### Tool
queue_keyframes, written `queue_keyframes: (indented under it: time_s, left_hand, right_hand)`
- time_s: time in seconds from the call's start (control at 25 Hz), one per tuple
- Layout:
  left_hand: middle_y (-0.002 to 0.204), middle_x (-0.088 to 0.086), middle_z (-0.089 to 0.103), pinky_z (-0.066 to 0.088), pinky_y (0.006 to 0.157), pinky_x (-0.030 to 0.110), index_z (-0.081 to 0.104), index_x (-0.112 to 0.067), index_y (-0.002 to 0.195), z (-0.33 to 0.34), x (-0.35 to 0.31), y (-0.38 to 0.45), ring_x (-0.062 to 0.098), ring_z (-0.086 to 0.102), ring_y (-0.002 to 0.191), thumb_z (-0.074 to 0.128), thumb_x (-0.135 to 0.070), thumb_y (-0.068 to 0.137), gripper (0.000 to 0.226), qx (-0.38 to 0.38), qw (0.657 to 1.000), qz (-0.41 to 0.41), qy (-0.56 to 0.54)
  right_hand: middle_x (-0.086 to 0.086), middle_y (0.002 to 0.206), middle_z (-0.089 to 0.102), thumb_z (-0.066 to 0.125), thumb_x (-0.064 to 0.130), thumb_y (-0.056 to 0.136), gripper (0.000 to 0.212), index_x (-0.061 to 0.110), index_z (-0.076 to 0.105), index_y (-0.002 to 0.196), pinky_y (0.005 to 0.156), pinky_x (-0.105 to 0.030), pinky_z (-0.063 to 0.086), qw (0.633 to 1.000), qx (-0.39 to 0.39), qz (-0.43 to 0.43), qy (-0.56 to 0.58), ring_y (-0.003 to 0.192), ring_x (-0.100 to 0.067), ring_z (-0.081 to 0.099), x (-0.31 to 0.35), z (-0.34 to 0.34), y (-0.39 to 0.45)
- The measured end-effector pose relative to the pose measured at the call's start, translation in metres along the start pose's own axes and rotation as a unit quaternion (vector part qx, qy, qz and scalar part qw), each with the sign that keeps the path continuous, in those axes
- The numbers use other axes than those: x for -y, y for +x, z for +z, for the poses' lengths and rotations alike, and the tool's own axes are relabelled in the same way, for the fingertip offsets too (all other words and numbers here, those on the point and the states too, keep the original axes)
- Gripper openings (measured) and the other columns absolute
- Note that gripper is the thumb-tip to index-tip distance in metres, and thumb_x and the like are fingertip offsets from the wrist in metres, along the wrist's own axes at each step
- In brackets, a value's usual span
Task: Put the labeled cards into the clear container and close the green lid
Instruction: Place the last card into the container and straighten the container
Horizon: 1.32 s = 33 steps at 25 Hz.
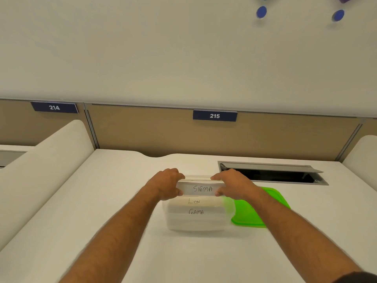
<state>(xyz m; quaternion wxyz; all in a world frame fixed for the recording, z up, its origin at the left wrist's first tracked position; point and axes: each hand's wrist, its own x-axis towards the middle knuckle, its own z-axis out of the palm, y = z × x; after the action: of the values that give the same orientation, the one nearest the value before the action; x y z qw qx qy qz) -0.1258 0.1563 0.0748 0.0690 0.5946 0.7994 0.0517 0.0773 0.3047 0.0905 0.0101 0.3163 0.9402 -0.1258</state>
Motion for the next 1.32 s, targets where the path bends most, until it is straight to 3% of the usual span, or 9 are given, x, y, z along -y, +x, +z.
queue_keyframes:
  time_s: [0.24, 0.52, 0.76, 1.04, 1.32]
  left_hand:
    - [0.138, 0.002, 0.052, 0.041, 0.104, 0.037, 0.049, -0.022, 0.142, 0.016, 0.007, 0.022, 0.024, 0.047, 0.127, 0.063, -0.039, 0.090, 0.057, 0.040, 0.998, -0.009, 0.057]
    - [0.116, 0.001, 0.068, 0.036, 0.096, 0.036, 0.062, -0.020, 0.117, 0.038, 0.009, 0.041, 0.023, 0.061, 0.106, 0.061, -0.040, 0.086, 0.037, 0.058, 0.987, -0.002, 0.149]
    - [0.110, 0.002, 0.068, 0.026, 0.106, 0.040, 0.062, -0.020, 0.118, 0.055, 0.011, 0.049, 0.021, 0.062, 0.103, 0.064, -0.035, 0.084, 0.037, 0.073, 0.983, -0.021, 0.166]
    - [0.122, 0.000, 0.065, 0.023, 0.110, 0.042, 0.057, -0.021, 0.128, 0.070, 0.017, 0.059, 0.021, 0.061, 0.111, 0.068, -0.040, 0.081, 0.051, 0.083, 0.984, -0.034, 0.157]
    - [0.124, 0.002, 0.064, 0.017, 0.117, 0.045, 0.054, -0.020, 0.132, 0.070, 0.010, 0.054, 0.022, 0.061, 0.115, 0.071, -0.046, 0.083, 0.058, 0.093, 0.976, -0.040, 0.194]
  right_hand:
    - [-0.007, 0.142, 0.052, 0.070, 0.034, 0.085, 0.061, 0.027, 0.046, 0.141, 0.103, -0.036, 0.043, 0.998, 0.046, 0.002, -0.050, 0.130, -0.027, 0.047, -0.002, 0.014, 0.026]
    - [-0.014, 0.125, 0.060, 0.067, 0.027, 0.087, 0.040, 0.018, 0.055, 0.124, 0.088, -0.039, 0.050, 0.989, 0.095, -0.005, -0.112, 0.114, -0.034, 0.056, -0.007, 0.040, 0.051]
    - [-0.014, 0.121, 0.058, 0.063, 0.022, 0.087, 0.034, 0.017, 0.056, 0.120, 0.079, -0.036, 0.044, 0.984, 0.106, -0.014, -0.146, 0.112, -0.033, 0.056, -0.006, 0.056, 0.060]
    - [-0.014, 0.120, 0.059, 0.060, 0.021, 0.089, 0.028, 0.014, 0.056, 0.116, 0.075, -0.034, 0.041, 0.978, 0.113, -0.023, -0.176, 0.110, -0.033, 0.058, -0.007, 0.065, 0.064]
    - [-0.015, 0.121, 0.057, 0.054, 0.019, 0.091, 0.029, 0.013, 0.054, 0.119, 0.081, -0.038, 0.046, 0.971, 0.114, -0.043, -0.206, 0.108, -0.034, 0.059, -0.005, 0.072, 0.063]
